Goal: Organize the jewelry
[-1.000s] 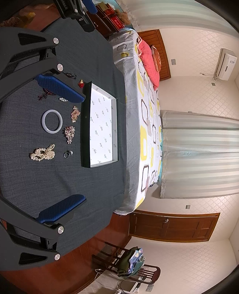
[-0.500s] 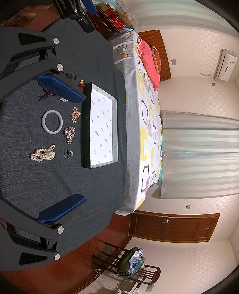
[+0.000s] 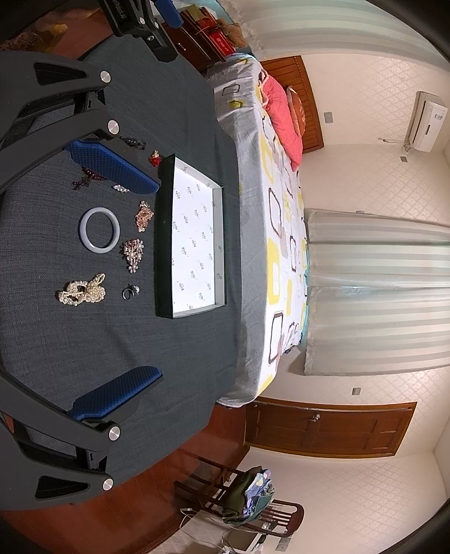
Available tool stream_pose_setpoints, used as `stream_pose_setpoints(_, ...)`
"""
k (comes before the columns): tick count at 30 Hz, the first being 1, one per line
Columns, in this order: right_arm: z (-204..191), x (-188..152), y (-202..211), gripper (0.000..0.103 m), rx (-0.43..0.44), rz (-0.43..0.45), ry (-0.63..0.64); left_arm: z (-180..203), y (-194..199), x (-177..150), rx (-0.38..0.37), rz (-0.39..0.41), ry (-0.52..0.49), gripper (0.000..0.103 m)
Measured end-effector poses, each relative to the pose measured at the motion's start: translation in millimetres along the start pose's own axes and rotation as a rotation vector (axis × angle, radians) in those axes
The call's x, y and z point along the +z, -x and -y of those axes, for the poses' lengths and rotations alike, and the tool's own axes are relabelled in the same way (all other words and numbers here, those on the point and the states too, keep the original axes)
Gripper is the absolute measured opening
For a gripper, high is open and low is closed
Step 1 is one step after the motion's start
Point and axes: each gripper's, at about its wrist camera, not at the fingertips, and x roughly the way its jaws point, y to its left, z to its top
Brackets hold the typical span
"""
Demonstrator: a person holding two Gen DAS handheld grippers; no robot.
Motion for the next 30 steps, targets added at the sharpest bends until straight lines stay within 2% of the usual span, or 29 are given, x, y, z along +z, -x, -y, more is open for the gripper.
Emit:
stream_pose_setpoints(9,4,-17,-26,0.097,0.011,-0.057,-0.007,-6,-20,-8,0.001,-0.044,0.011,0.100)
stream_pose_setpoints(15,11,-44,-64,0.097,0.000,-0.139,-0.006,-17,-50,-22,0.006,-0.114,0.033,0.099)
stream_pose_setpoints(21,25,-70,-103,0.096,-0.008,-0.228,-0.022,-27,-92,-39,0.021,-0.220,0.061,0.099)
stream_pose_setpoints(27,30,-82,-131,0.096,0.003,-0.283,-0.031,-29,-123,-52,-0.001,-0.296,0.065,0.099)
stream_pose_setpoints(29,31,-85,-138,0.092,0.014,-0.300,-0.030,-27,-127,-55,-0.009,-0.311,0.062,0.099)
stream_pose_setpoints(30,31,-87,-141,0.081,0.021,-0.313,-0.029,-26,-130,-57,-0.014,-0.314,0.060,0.099)
